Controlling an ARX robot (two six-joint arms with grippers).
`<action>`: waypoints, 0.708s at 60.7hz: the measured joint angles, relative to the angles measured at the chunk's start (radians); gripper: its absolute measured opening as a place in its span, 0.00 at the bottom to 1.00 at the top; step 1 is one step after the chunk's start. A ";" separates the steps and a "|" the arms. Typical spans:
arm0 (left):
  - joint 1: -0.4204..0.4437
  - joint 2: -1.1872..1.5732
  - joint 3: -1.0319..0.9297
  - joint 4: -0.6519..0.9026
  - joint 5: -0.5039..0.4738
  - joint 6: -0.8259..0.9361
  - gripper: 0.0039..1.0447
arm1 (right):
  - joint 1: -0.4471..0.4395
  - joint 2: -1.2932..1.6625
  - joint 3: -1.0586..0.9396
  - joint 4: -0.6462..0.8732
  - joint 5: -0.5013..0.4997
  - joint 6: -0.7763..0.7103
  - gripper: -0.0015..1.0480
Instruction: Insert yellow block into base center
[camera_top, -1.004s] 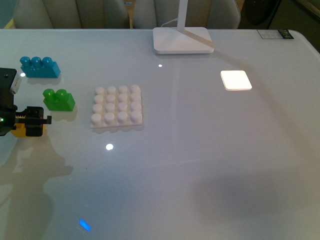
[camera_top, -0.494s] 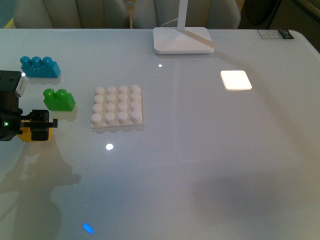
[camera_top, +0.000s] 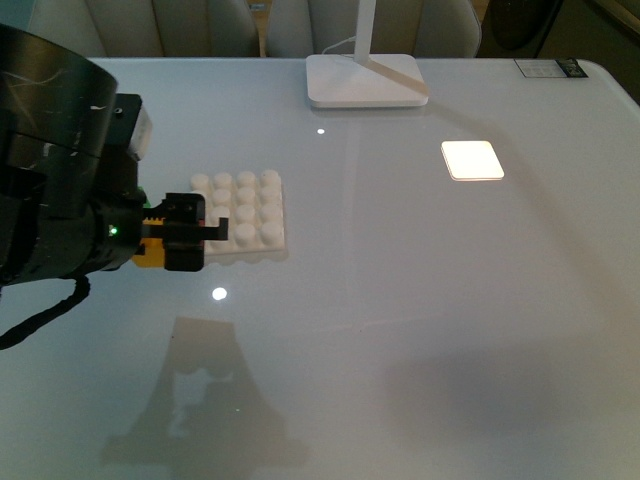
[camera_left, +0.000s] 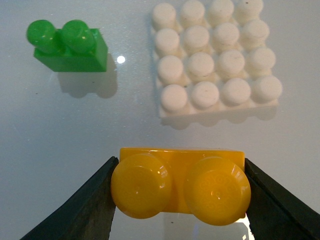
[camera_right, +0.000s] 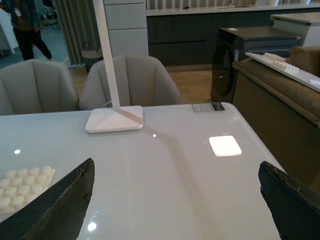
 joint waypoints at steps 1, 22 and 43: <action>-0.009 0.000 0.008 -0.004 -0.003 -0.006 0.60 | 0.000 0.000 0.000 0.000 0.000 0.000 0.92; -0.110 0.095 0.182 -0.056 -0.046 -0.084 0.60 | 0.000 0.000 0.000 0.000 0.000 0.000 0.92; -0.117 0.250 0.413 -0.131 -0.100 -0.132 0.59 | 0.000 0.000 0.000 0.000 0.000 0.000 0.92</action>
